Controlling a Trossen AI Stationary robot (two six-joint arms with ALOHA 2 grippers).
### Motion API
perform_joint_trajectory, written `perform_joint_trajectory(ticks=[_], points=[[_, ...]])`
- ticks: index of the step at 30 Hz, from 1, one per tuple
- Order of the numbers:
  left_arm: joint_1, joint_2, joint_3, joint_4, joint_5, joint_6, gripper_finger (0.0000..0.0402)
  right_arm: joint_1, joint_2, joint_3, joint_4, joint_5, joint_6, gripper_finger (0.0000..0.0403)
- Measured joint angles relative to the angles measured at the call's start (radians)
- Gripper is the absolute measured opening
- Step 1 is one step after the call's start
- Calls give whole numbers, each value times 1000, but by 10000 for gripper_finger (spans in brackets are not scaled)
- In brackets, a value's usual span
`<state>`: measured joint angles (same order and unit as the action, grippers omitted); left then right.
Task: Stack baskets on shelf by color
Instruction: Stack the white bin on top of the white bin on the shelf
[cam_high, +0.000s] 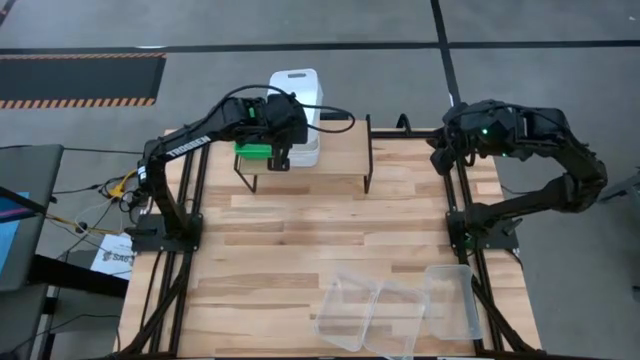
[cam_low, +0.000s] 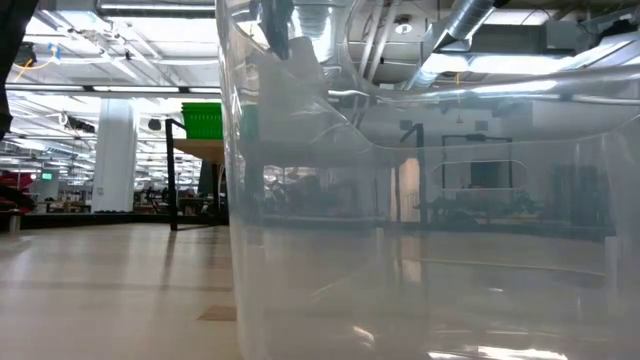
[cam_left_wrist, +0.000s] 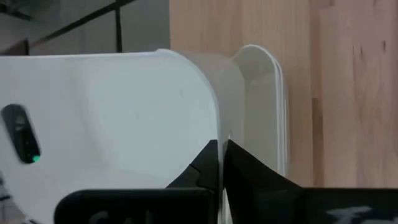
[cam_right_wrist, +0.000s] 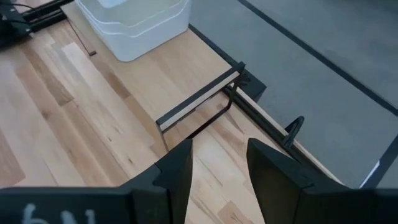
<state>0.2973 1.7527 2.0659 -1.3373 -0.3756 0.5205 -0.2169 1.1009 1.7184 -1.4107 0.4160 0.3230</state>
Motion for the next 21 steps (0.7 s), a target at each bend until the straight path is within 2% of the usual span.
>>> perform_joint_trajectory(ticks=[7, 16, 21], points=[[-1, 0, 17, -54, 13, 13, 0, -10, 1, 0, -1, 0, -19, 175], [-1, 0, 17, -71, -19, -61, 0, -10, 1, 0, -3, -19, -21, 175], [0, 0, 17, -91, -25, -19, 0, -10, 1, 0, -1, -21, -43, 175]])
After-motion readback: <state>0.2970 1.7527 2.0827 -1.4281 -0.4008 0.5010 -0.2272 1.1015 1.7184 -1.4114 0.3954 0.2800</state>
